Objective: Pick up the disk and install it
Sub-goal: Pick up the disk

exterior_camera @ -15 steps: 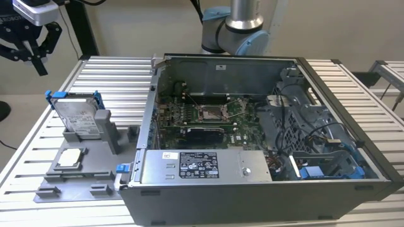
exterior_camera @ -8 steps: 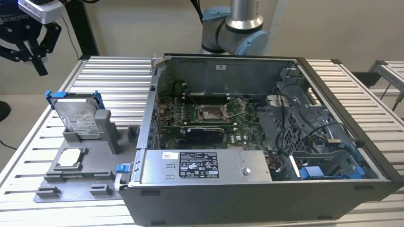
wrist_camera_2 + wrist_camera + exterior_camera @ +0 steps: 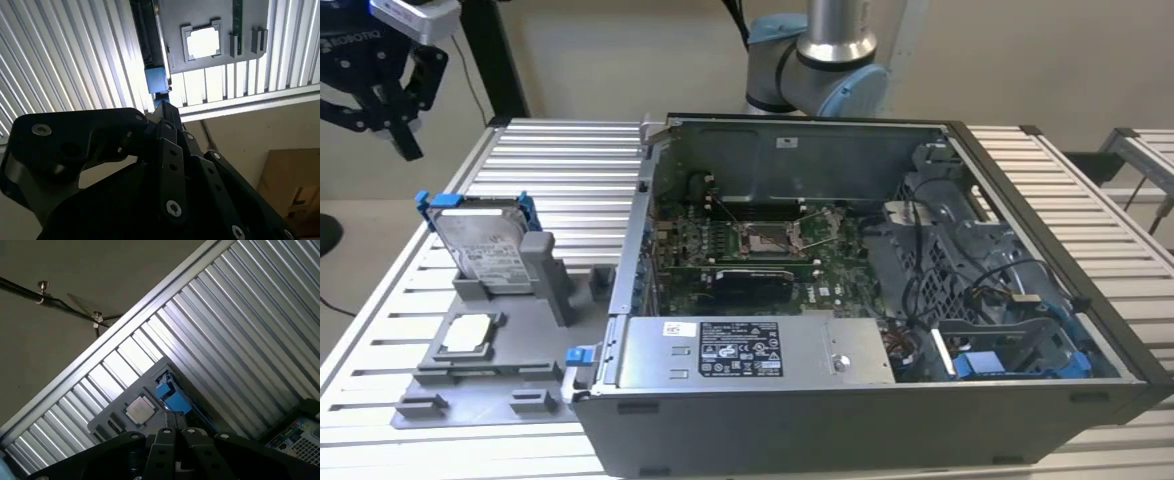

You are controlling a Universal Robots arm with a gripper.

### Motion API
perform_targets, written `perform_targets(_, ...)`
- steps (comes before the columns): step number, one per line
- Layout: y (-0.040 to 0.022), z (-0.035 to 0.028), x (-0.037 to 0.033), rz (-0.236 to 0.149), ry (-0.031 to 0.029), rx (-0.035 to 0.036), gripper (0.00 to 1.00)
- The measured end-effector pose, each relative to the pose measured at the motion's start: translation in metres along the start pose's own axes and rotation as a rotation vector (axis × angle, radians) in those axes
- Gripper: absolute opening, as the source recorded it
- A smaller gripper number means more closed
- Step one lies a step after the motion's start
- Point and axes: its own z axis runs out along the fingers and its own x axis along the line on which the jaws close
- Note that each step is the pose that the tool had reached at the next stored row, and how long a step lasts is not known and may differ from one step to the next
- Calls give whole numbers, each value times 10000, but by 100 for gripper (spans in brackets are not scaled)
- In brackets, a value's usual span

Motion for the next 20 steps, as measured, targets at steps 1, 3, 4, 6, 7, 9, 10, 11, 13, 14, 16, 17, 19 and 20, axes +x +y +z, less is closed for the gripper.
perform_targets(1,0,0,0,-157,-1,5,0)
perform_targets(3,-1,1,0,-450,-3,16,0)
perform_targets(4,-1,1,-1,-596,-5,20,0)
perform_targets(6,-3,0,-2,-892,-7,33,0)
perform_targets(7,-3,-1,-2,-1035,-10,41,0)
perform_targets(9,-3,-2,-3,-1321,-22,65,0)
perform_targets(10,-4,-2,-3,-1462,-32,81,0)
perform_targets(11,-4,-1,-3,-1617,-44,100,0)
perform_targets(13,-4,-1,-3,-1924,-73,144,0)
perform_targets(14,-4,-1,-3,-2085,-85,164,0)
perform_targets(16,-4,0,-3,-2438,-96,182,0)
perform_targets(17,-4,1,-3,-2618,-97,186,0)
perform_targets(19,-4,2,-3,-2982,-94,190,0)
perform_targets(20,-4,2,-3,-3162,-90,188,0)
